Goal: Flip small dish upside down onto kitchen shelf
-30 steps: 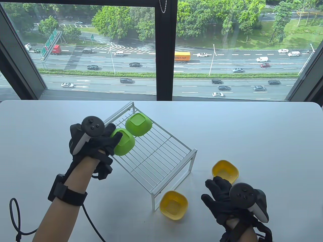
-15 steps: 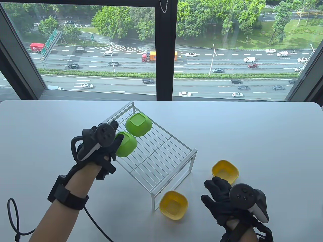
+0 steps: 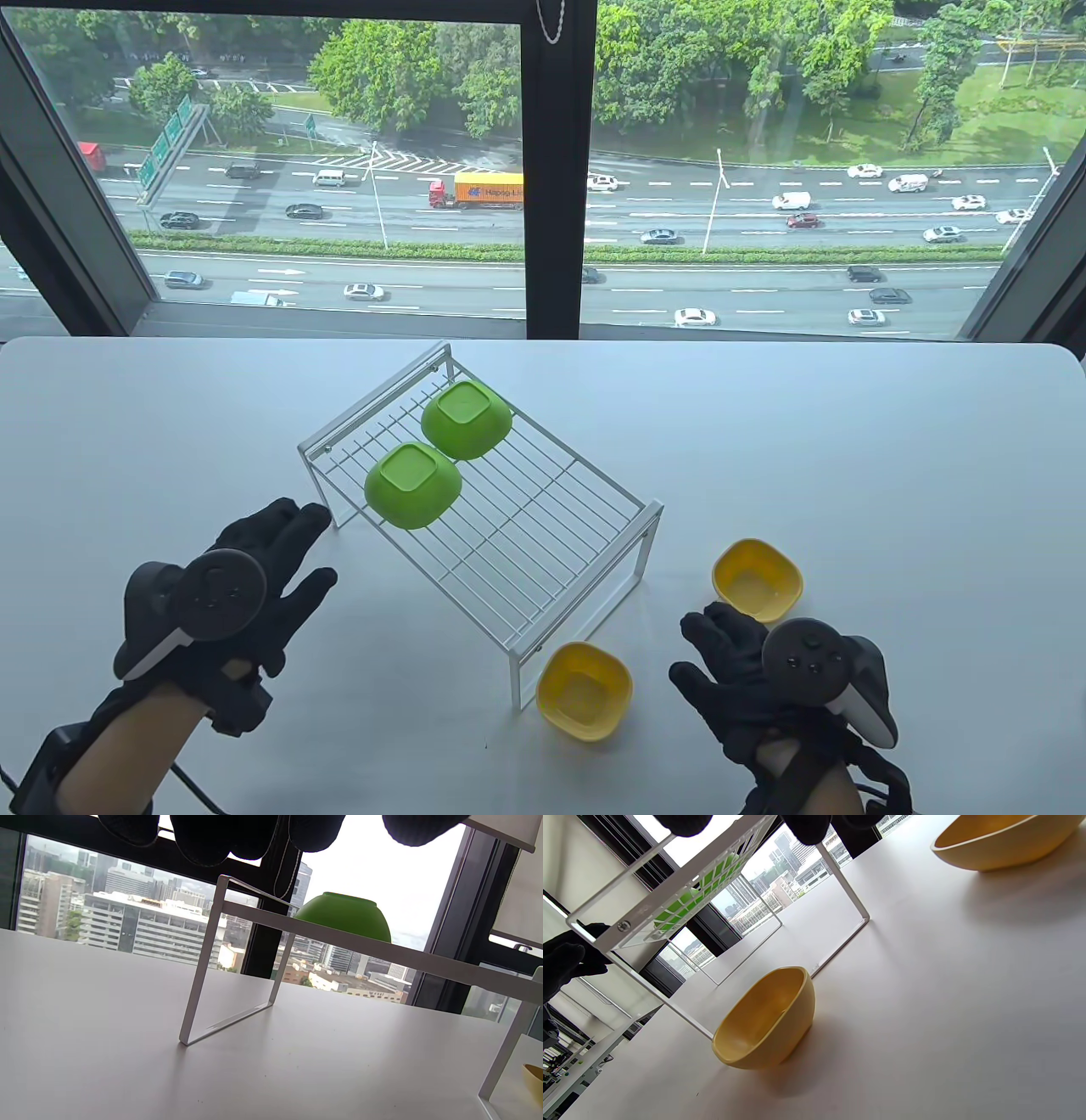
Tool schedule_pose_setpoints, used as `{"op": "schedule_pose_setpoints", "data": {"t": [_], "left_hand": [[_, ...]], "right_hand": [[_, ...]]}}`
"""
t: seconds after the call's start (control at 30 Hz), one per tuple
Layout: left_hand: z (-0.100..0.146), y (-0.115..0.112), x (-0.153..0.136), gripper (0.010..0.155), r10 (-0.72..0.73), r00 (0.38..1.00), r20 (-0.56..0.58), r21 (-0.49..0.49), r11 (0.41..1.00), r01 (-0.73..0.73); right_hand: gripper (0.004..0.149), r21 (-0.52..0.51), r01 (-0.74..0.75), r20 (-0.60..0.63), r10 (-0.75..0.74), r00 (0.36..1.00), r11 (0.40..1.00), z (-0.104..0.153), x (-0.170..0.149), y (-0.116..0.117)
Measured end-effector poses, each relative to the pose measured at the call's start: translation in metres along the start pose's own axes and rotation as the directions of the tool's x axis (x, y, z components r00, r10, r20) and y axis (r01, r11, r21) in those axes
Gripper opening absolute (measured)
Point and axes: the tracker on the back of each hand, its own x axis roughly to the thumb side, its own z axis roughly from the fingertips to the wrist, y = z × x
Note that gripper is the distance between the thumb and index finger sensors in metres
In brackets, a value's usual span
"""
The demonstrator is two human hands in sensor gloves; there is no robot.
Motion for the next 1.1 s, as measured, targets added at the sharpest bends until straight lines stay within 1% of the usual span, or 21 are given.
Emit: {"op": "schedule_pose_setpoints", "data": {"t": [0.2,0.37,0.53,0.63,0.73,0.83,0.97,1.1], "left_hand": [[0.011,-0.009,-0.03,0.07,0.008,0.999,-0.054,-0.033,0.999,-0.009],[0.014,-0.023,-0.042,0.069,0.023,0.997,-0.075,-0.045,0.999,-0.026],[0.013,-0.027,-0.047,0.069,0.039,0.997,-0.065,-0.036,0.998,-0.041],[0.013,-0.031,-0.048,0.068,0.046,0.998,-0.053,-0.062,0.997,-0.049],[0.016,-0.032,-0.05,0.068,0.075,0.996,-0.047,-0.069,0.995,-0.078],[0.018,-0.032,-0.053,0.067,0.084,0.995,-0.046,-0.073,0.994,-0.087],[0.018,-0.034,-0.057,0.067,0.099,0.993,-0.058,-0.081,0.991,-0.103],[0.016,-0.038,-0.06,0.067,0.093,0.993,-0.069,-0.095,0.99,-0.099]], "right_hand": [[0.077,0.052,-0.085,-0.015,0.086,0.996,0.995,-0.005,0.007,0.011],[0.076,0.128,-0.172,-0.007,0.175,0.985,0.977,-0.011,0.017,0.028],[0.074,0.147,-0.279,0.061,0.273,0.96,0.949,-0.016,0.03,0.041],[0.073,0.139,-0.34,0.116,0.326,0.938,0.93,-0.018,0.038,0.048],[0.073,0.157,-0.399,0.167,0.374,0.912,0.903,-0.022,0.046,0.06],[0.074,0.156,-0.478,0.209,0.445,0.871,0.864,-0.024,0.053,0.069],[0.074,0.166,-0.549,0.236,0.508,0.828,0.819,-0.027,0.058,0.078],[0.072,0.18,-0.6,0.233,0.559,0.796,0.779,-0.03,0.058,0.085]]}}
